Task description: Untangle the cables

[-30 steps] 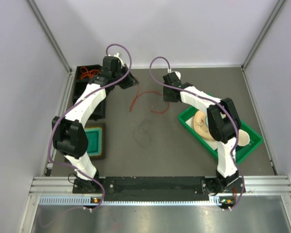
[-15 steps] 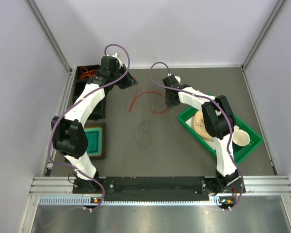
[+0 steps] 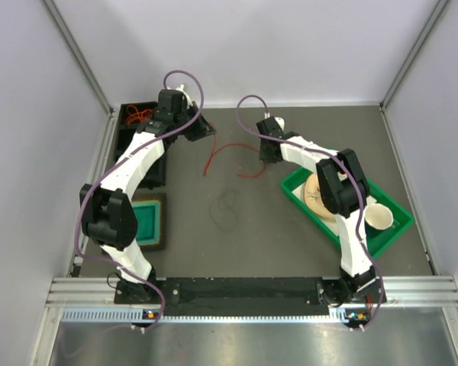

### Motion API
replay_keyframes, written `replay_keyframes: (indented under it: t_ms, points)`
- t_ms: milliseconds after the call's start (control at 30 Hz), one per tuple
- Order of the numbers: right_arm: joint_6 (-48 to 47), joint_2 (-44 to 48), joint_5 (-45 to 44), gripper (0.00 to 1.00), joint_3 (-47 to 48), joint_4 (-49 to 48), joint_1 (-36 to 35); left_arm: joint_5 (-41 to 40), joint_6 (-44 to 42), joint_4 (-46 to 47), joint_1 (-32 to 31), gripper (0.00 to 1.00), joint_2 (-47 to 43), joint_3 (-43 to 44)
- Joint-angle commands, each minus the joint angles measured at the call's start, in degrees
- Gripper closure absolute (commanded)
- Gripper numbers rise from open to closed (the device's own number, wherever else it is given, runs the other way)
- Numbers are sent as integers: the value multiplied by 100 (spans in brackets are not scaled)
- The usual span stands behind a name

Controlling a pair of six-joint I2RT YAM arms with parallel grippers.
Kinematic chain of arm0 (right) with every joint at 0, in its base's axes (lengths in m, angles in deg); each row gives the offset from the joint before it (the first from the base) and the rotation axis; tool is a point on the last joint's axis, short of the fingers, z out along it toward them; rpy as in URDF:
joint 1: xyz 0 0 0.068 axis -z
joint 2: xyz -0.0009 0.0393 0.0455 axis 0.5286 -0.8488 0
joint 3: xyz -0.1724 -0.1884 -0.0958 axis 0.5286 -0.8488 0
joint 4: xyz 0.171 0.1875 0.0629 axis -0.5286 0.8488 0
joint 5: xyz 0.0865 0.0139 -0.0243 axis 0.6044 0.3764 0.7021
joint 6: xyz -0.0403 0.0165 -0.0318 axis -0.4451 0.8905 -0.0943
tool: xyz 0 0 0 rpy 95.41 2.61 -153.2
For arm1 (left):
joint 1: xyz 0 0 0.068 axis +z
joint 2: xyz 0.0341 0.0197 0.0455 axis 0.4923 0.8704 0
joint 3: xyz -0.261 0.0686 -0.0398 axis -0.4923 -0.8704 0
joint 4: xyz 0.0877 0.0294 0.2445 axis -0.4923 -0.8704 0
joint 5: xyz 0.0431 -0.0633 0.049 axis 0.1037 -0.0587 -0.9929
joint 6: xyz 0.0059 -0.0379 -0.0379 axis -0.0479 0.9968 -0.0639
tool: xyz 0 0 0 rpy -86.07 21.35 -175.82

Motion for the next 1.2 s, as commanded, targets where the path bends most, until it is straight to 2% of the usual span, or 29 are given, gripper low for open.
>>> replay_keyframes:
  t_ms: [0,300,567,700,767,833,867,900,967,1167]
  points:
    - [-28,-57,-91,100,163,130,37,76,-53,103,59,100,-373,-22]
    - [-11,804,31,100,-258,-177,37,76,-106,85,208,100,-487,13]
    - [227,1463,717,100,-391,-388,37,50,-237,-82,489,100,-645,259]
    - [78,1430,534,100,-356,-389,37,58,-281,-91,568,100,-733,347]
    - [-71,1098,270,100,-68,-127,28,50,-299,-125,577,100,-724,373]
    - [-361,798,-2,89,275,155,10,58,-308,-100,577,100,-760,339]
    - [-449,640,-64,76,582,391,19,58,-308,-91,577,100,-760,330]
    - [-563,394,-187,69,707,472,19,85,-299,-82,577,100,-751,321]
    - [-687,164,-249,60,978,630,19,111,-290,-90,577,100,-733,312]
    - [-793,-364,-267,60,1296,789,19,137,-273,-73,586,100,-707,294]
